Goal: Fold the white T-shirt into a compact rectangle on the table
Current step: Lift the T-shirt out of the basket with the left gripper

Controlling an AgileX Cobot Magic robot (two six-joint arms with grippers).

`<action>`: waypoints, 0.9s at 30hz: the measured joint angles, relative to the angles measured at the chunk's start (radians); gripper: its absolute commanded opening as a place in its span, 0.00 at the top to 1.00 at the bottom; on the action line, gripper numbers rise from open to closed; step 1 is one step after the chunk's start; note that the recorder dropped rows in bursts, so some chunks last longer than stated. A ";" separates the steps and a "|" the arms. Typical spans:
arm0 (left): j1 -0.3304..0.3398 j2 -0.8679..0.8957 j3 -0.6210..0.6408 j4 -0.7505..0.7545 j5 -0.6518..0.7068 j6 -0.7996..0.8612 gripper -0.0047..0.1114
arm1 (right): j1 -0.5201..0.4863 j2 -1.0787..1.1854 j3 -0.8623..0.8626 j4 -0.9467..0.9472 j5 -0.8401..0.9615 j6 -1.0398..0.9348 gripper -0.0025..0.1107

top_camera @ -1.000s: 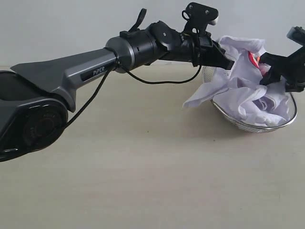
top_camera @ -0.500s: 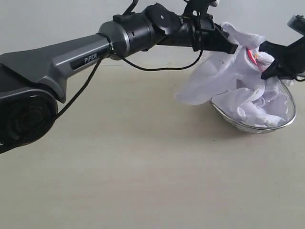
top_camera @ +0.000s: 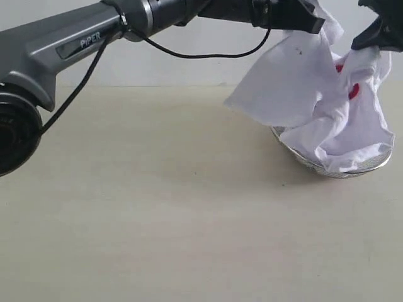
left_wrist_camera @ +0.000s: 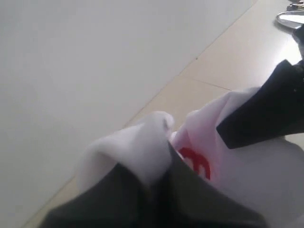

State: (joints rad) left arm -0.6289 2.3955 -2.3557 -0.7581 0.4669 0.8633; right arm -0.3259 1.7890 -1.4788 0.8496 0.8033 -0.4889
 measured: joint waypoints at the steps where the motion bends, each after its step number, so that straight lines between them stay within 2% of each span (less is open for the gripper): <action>1: 0.000 -0.010 0.000 0.006 0.005 -0.006 0.92 | 0.000 -0.017 0.000 0.011 0.008 -0.008 0.98; 12: -0.016 -0.101 0.000 0.076 0.095 -0.078 0.92 | 0.000 -0.134 0.000 0.070 0.095 -0.034 0.98; 18: -0.019 -0.136 0.000 0.205 0.160 -0.202 0.92 | 0.002 -0.194 0.000 0.154 0.156 -0.076 0.98; 27: -0.021 -0.176 0.000 0.308 0.192 -0.329 0.92 | 0.076 -0.223 0.000 0.200 0.179 -0.103 0.98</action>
State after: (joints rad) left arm -0.6502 2.2196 -2.3557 -0.4500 0.6589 0.5342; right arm -0.2495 1.5658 -1.4788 1.0491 0.9826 -0.5918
